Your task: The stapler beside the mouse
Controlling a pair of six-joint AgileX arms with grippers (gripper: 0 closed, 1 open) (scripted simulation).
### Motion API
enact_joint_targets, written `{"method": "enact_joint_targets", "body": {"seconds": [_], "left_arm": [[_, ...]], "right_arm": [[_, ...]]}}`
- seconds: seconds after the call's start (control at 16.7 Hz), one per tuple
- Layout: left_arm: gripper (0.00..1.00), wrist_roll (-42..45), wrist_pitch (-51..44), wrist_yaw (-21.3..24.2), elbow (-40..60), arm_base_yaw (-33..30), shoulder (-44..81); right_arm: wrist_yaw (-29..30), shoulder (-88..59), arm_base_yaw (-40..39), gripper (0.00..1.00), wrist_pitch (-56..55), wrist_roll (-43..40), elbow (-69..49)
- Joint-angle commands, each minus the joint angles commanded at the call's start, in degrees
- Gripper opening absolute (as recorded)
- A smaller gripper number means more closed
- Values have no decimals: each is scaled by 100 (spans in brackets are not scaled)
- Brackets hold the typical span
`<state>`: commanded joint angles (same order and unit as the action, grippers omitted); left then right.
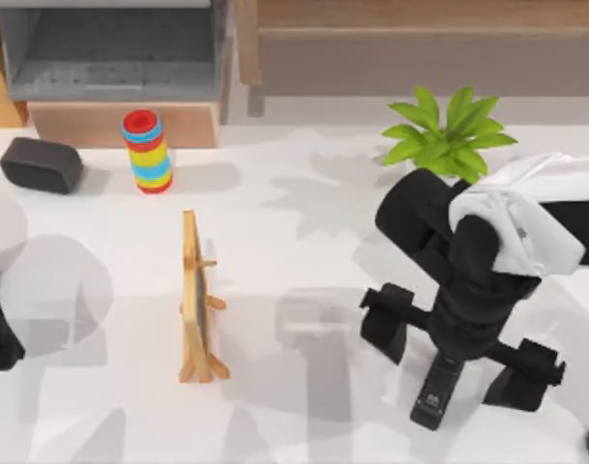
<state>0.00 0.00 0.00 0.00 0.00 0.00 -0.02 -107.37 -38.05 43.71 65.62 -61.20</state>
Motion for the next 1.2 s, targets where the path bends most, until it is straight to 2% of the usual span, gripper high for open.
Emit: {"method": "enact_joint_targets", "body": {"seconds": [0.6,1.2], "left_arm": [[100,0,0,0,0,0,0],[100,0,0,0,0,0,0]], "right_arm": [[0,0,0,2,0,0,0],[1,27,9,0,21,3,-20]]}}
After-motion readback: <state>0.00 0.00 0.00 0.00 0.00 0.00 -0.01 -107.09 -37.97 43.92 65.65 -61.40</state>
